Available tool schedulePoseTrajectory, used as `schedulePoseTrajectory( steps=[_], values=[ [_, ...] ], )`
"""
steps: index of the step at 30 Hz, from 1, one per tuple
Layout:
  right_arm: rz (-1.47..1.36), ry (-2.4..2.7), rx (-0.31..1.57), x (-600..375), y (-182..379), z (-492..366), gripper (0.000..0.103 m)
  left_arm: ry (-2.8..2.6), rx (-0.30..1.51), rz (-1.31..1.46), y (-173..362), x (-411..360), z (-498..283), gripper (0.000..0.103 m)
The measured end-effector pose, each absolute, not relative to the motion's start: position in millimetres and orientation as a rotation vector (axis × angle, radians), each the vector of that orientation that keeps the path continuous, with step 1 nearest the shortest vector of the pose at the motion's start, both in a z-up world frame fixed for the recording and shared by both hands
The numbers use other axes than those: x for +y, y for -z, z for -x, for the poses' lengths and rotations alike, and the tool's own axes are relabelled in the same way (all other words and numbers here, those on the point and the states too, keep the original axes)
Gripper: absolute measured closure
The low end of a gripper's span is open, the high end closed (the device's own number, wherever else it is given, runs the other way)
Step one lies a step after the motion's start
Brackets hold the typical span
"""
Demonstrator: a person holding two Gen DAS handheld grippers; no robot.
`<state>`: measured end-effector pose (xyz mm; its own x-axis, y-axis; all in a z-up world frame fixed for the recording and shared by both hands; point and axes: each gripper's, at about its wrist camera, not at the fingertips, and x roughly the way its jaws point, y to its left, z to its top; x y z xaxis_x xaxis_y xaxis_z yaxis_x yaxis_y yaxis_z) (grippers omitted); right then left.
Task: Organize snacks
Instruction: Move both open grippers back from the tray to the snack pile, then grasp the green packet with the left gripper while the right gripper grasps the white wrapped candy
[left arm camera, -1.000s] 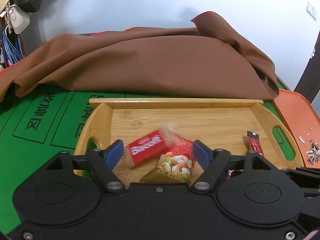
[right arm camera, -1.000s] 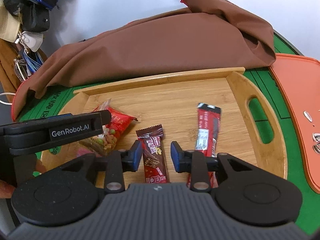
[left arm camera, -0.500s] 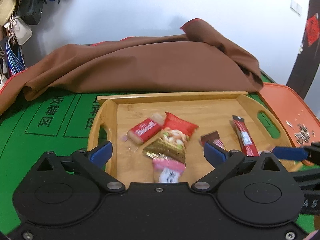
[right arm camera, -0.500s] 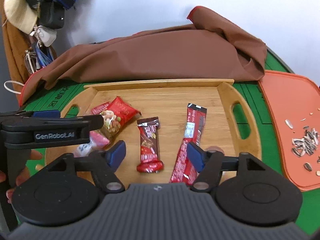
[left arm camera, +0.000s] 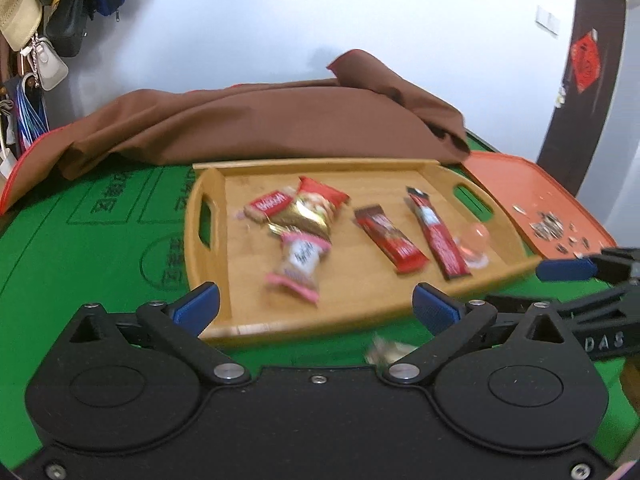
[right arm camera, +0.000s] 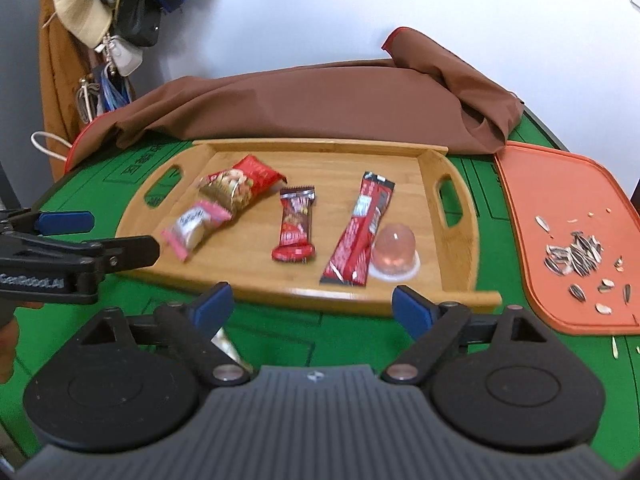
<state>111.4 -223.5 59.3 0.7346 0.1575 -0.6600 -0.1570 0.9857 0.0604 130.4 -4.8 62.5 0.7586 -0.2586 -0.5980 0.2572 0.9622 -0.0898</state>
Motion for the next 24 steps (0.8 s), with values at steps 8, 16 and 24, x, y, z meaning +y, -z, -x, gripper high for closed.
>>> schedulePoseTrajectory(
  steps=[8, 16, 24],
  values=[
    [0.000, -0.163, 0.710, -238.1, -51.2, -75.4, 0.009, 0.283, 0.641, -0.026, -47.4, -8.9, -79.2, 0.000],
    [0.013, -0.149, 0.684, -248.3, -45.6, -43.4, 0.007, 0.296, 0.642, -0.021, -36.4, -16.6, -31.6, 0.000],
    [0.063, -0.133, 0.670, -252.1, -43.4, -25.6, 0.006, 0.332, 0.653, -0.023, -28.0, -27.6, 0.2, 0.000]
  ],
)
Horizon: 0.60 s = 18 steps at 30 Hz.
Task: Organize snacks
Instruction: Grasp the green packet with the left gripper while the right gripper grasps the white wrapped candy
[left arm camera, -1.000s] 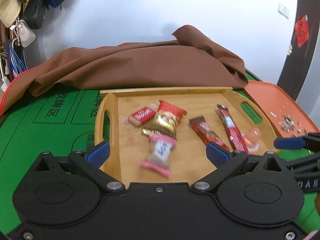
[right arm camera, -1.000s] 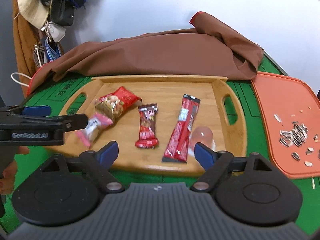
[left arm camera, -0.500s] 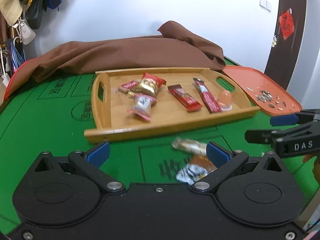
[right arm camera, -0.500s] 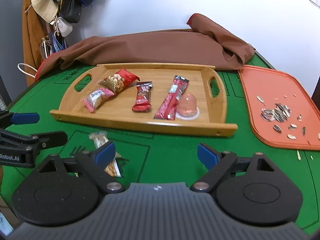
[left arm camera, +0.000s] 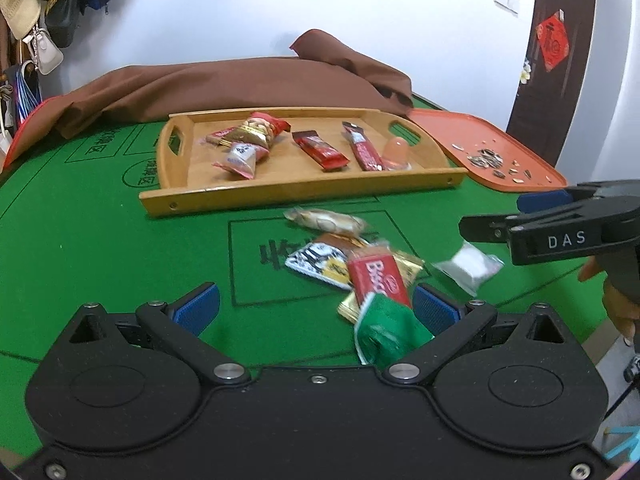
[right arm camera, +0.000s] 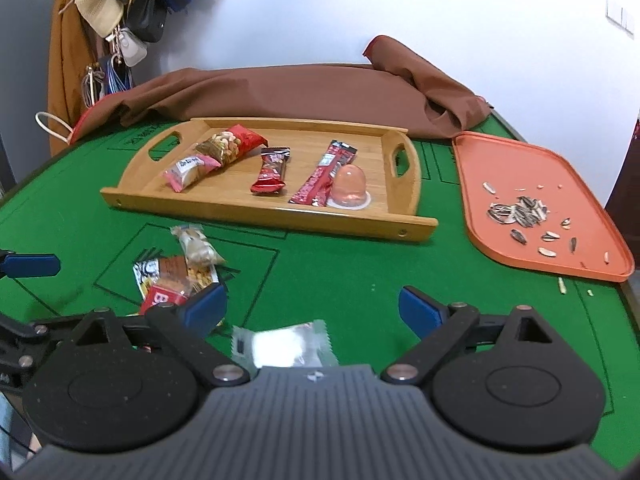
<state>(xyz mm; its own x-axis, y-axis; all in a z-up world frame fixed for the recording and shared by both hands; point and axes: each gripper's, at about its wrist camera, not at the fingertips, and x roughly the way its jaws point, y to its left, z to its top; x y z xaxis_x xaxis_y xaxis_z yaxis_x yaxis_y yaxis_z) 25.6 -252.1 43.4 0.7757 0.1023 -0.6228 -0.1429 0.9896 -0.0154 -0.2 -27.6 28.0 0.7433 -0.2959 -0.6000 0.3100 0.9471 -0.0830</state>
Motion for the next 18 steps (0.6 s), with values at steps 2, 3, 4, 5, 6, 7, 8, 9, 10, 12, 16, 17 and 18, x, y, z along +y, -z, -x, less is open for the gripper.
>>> schedulePoseTrajectory(
  steps=[2, 3, 4, 5, 6, 7, 8, 9, 10, 12, 16, 17, 18],
  values=[
    [0.073, -0.131, 0.668, -253.2, -42.7, -22.3, 0.006, 0.338, 0.649, -0.029, -27.0, -29.8, 5.6, 0.000],
    [0.078, -0.129, 0.667, -253.8, -42.2, -20.7, 0.005, 0.341, 0.649, -0.031, -26.6, -31.1, 7.1, 0.000],
    [0.084, -0.128, 0.668, -254.5, -41.6, -19.4, 0.005, 0.344, 0.648, -0.033, -25.9, -32.4, 9.5, 0.000],
    [0.088, -0.127, 0.669, -254.8, -41.4, -18.1, 0.005, 0.350, 0.648, -0.035, -25.1, -33.9, 12.0, 0.000],
    [0.092, -0.128, 0.669, -255.1, -41.0, -17.0, 0.005, 0.354, 0.648, -0.036, -24.6, -35.4, 13.3, 0.000],
    [0.096, -0.130, 0.670, -255.2, -40.7, -15.9, 0.005, 0.356, 0.649, -0.036, -24.0, -36.9, 14.6, 0.000],
    [0.102, -0.134, 0.671, -254.9, -40.5, -14.6, 0.005, 0.360, 0.649, -0.037, -23.5, -38.4, 16.5, 0.000],
    [0.106, -0.136, 0.671, -254.8, -40.4, -13.6, 0.005, 0.365, 0.648, -0.038, -23.2, -40.0, 18.0, 0.000],
    [0.110, -0.138, 0.671, -254.7, -40.0, -12.6, 0.005, 0.367, 0.646, -0.038, -22.8, -41.6, 19.6, 0.000],
    [0.119, -0.147, 0.673, -254.4, -39.4, -11.1, 0.005, 0.373, 0.647, -0.039, -21.4, -44.8, 22.5, 0.000],
    [0.127, -0.156, 0.679, -252.9, -37.8, -9.4, 0.005, 0.380, 0.659, -0.036, -16.2, -51.1, 24.6, 0.000],
    [0.129, -0.157, 0.681, -252.7, -37.2, -9.3, 0.005, 0.378, 0.663, -0.037, -14.7, -52.4, 24.9, 0.000],
    [0.130, -0.157, 0.683, -252.6, -36.5, -9.3, 0.005, 0.375, 0.664, -0.036, -13.2, -54.1, 25.2, 0.002]
  ],
)
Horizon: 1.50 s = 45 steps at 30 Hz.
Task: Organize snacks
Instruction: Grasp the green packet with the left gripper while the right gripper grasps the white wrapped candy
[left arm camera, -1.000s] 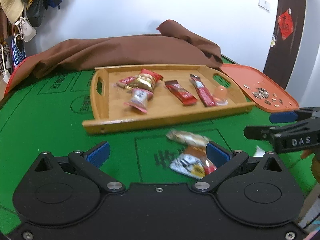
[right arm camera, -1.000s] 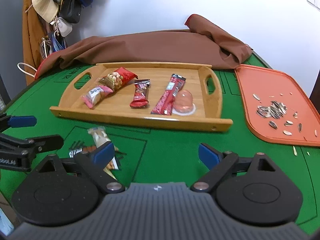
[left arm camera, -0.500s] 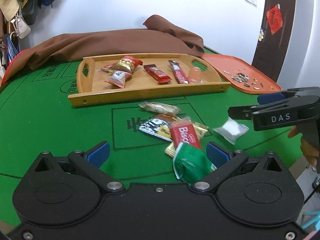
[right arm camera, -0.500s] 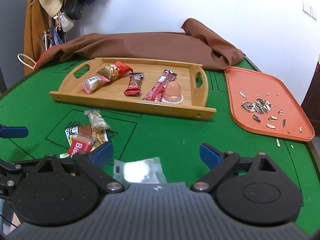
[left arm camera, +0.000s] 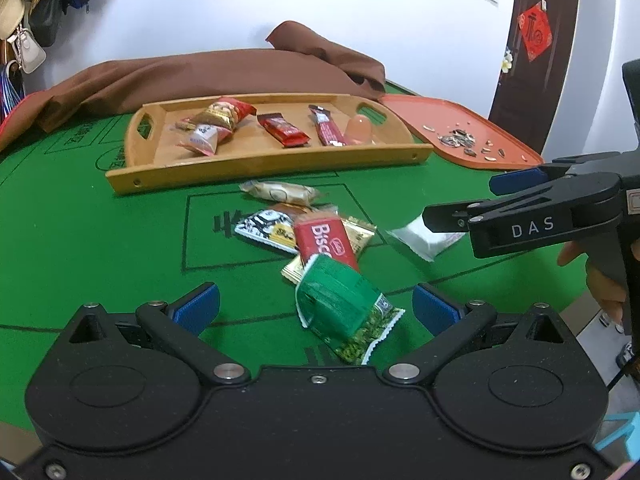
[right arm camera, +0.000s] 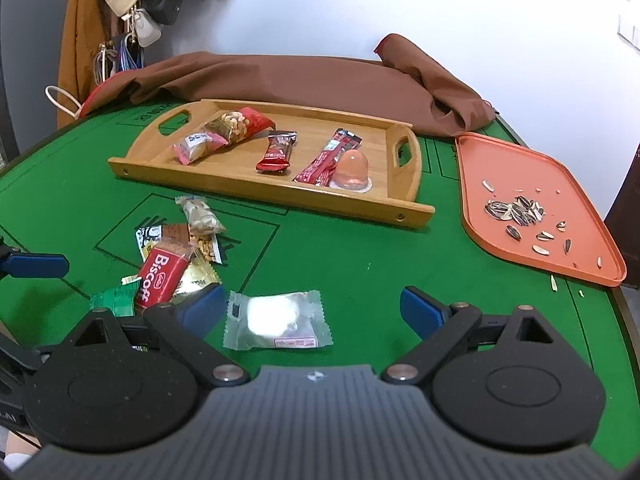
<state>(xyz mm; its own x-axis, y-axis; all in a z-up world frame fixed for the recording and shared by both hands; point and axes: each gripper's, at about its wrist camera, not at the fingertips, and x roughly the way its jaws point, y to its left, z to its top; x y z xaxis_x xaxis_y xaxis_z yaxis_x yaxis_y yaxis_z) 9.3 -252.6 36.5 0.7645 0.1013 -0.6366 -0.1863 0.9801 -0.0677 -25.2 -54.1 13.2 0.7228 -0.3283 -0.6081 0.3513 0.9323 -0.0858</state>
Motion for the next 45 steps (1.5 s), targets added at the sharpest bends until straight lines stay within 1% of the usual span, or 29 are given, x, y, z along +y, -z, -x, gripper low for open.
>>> schedulePoseTrajectory(
  steps=[2, 4, 5, 7, 8, 9, 10, 17, 30, 32, 36, 37, 41, 45],
  values=[
    [0.130, -0.158, 0.687, -252.8, -35.4, -9.0, 0.005, 0.370, 0.667, -0.038, -10.4, -56.5, 25.4, 0.009],
    [0.131, -0.159, 0.691, -252.8, -34.4, -9.0, 0.005, 0.342, 0.692, -0.037, -6.5, -57.8, 21.5, 0.028],
    [0.132, -0.160, 0.691, -252.6, -34.1, -8.7, 0.005, 0.334, 0.703, -0.033, -5.2, -57.4, 19.5, 0.031],
    [0.134, -0.164, 0.691, -252.3, -33.5, -7.9, 0.005, 0.320, 0.691, -0.038, -6.1, -56.2, 18.8, 0.042],
    [0.134, -0.165, 0.691, -252.1, -33.3, -7.7, 0.005, 0.325, 0.693, -0.027, -6.8, -54.1, 17.5, 0.045],
    [0.136, -0.168, 0.692, -251.6, -32.9, -7.4, 0.005, 0.330, 0.698, -0.015, -7.2, -52.0, 16.2, 0.050],
    [0.137, -0.170, 0.692, -251.3, -32.4, -7.0, 0.005, 0.331, 0.700, -0.008, -7.4, -50.4, 15.2, 0.052],
    [0.142, -0.187, 0.702, -247.1, -27.1, -6.7, 0.005, 0.305, 0.698, -0.008, -7.5, -39.7, 10.7, 0.053],
    [0.146, -0.182, 0.708, -237.4, -19.1, -6.5, 0.005, 0.220, 0.691, -0.010, -8.6, -15.9, 2.8, 0.051],
    [0.140, -0.183, 0.713, -236.9, -17.7, -7.6, 0.005, 0.216, 0.687, -0.021, -8.2, -17.6, 5.0, 0.049],
    [0.129, -0.174, 0.732, -235.2, -13.4, -10.4, 0.005, 0.201, 0.682, -0.044, -7.0, -18.7, 8.3, 0.037],
    [0.128, -0.173, 0.735, -234.8, -12.0, -11.1, 0.006, 0.198, 0.683, -0.046, -6.2, -18.3, 9.6, 0.036],
    [0.096, -0.153, 0.754, -234.2, -5.5, -14.2, 0.010, 0.203, 0.694, -0.034, -4.8, -17.0, 11.9, 0.036],
    [0.078, -0.122, 0.760, -234.9, -4.4, -16.6, 0.010, 0.201, 0.694, -0.029, -4.3, -16.6, 9.6, 0.036]
  ],
)
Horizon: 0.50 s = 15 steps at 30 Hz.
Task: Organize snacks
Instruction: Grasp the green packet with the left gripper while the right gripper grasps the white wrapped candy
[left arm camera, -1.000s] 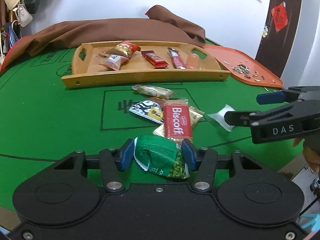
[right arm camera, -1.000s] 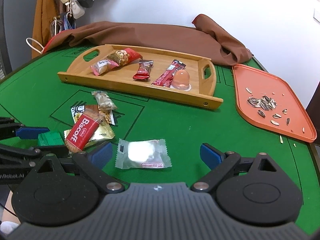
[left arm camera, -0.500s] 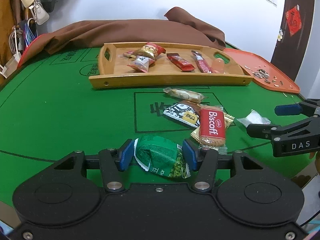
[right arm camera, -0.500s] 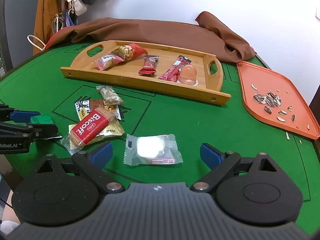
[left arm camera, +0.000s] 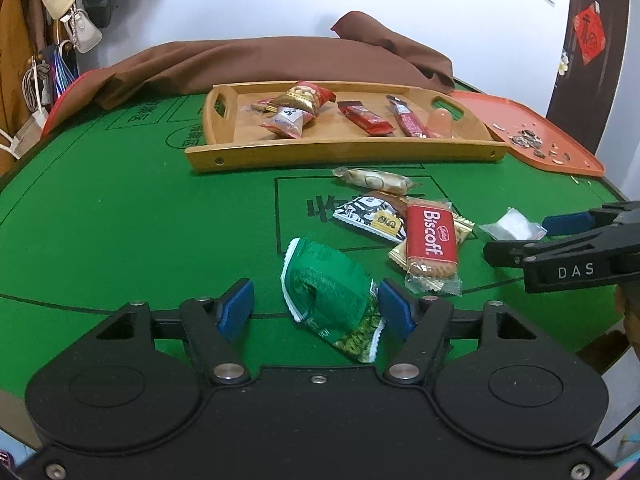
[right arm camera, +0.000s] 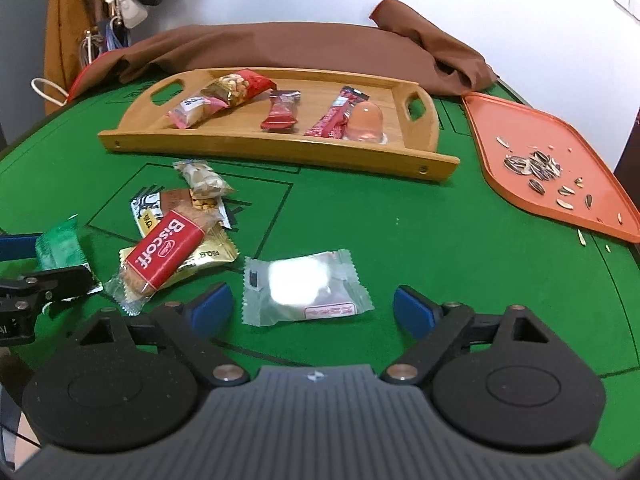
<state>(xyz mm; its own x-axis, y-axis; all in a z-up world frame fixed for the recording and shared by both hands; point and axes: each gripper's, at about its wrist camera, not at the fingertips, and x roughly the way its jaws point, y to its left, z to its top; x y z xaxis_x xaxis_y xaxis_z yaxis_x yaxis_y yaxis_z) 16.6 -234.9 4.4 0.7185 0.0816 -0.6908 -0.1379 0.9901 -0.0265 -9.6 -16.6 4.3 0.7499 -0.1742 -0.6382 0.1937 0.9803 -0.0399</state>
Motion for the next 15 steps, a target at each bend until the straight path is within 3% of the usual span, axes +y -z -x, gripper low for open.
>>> schedulePoseTrajectory(
  steps=[8, 15],
  values=[
    [0.085, -0.128, 0.755, -234.0, -4.3, -15.5, 0.013, 0.214, 0.693, -0.042, -5.7, -18.6, 11.2, 0.037],
    [0.086, -0.139, 0.747, -228.6, -6.7, -14.3, 0.023, 0.221, 0.675, -0.061, -10.7, -19.0, 14.0, 0.037]
  ],
)
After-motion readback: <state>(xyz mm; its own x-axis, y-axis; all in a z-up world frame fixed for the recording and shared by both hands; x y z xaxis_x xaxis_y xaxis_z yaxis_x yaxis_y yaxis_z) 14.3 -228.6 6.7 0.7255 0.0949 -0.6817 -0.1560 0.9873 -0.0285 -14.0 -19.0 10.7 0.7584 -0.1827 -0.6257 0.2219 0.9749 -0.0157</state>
